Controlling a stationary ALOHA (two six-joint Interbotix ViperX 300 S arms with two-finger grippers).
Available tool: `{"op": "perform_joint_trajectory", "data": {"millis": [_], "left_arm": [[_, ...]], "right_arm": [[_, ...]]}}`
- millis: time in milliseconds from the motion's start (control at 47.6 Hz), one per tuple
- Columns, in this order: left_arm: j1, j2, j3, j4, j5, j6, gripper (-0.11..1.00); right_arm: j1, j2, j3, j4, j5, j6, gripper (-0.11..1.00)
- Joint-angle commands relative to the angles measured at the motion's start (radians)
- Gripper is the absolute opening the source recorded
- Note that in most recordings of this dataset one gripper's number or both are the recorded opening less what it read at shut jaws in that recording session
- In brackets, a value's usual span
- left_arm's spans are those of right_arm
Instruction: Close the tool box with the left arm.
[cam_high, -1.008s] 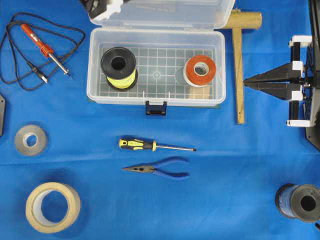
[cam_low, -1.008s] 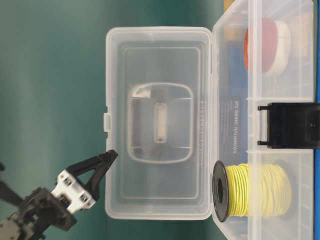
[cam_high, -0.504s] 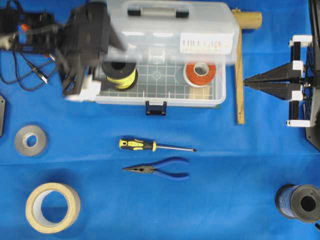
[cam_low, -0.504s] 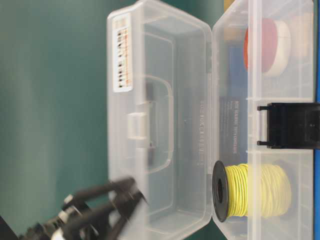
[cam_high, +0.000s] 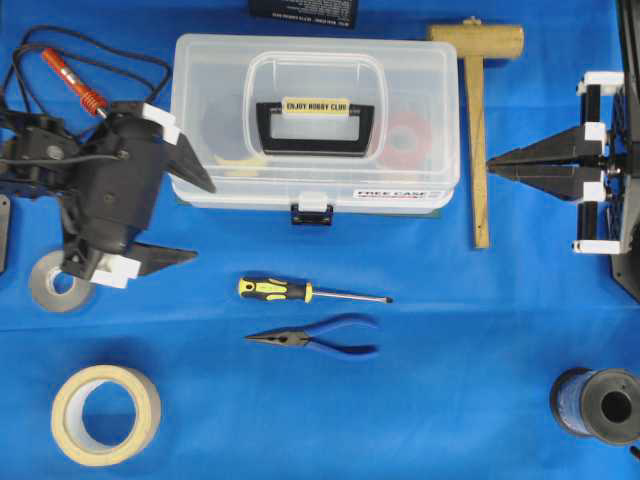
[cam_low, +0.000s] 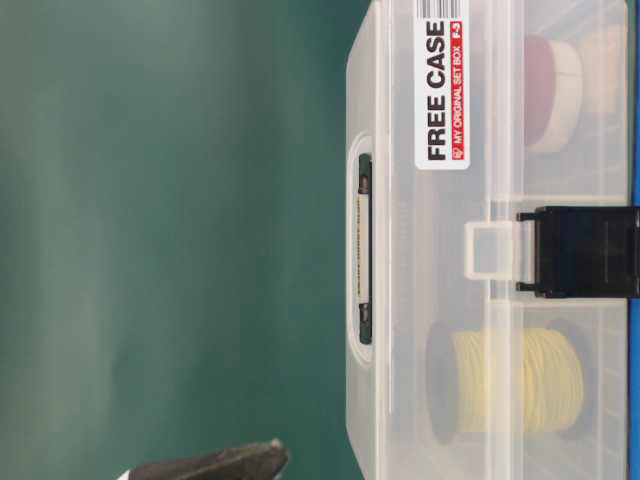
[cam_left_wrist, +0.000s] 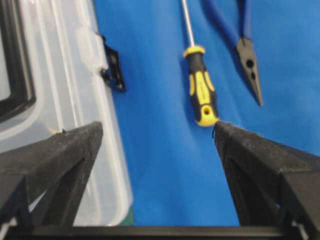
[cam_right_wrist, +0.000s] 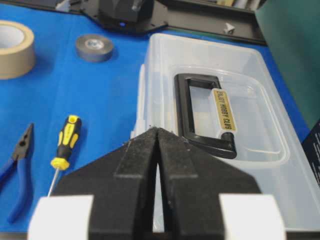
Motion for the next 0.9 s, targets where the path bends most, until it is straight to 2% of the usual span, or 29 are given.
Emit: {"op": "perform_joint_trajectory", "data": {"millis": [0, 231, 567, 756, 882], "left_arm": [[-0.005, -0.069, 0.025, -0.009, -0.051, -0.002, 0.89], [-0.005, -0.255, 0.143, -0.014, -0.175, -0.002, 0.89], [-0.005, -0.523, 0.377, -0.018, -0.365, -0.002, 0.88], [-0.005, -0.634, 0.522, -0.067, -0.476, -0.002, 0.88], [-0.005, -0.683, 0.592, -0.118, -0.502, -0.002, 0.88]], "right_arm": [[-0.002, 0.006, -0.011, 0.002, -0.012, 0.003, 0.00], [-0.002, 0.005, -0.009, 0.002, -0.014, 0.006, 0.00], [-0.002, 0.006, -0.009, 0.003, -0.029, 0.006, 0.00], [-0.002, 0.006, -0.009, 0.005, -0.029, 0.006, 0.00], [-0.002, 0.011, -0.008, 0.005, -0.029, 0.006, 0.00]]}}
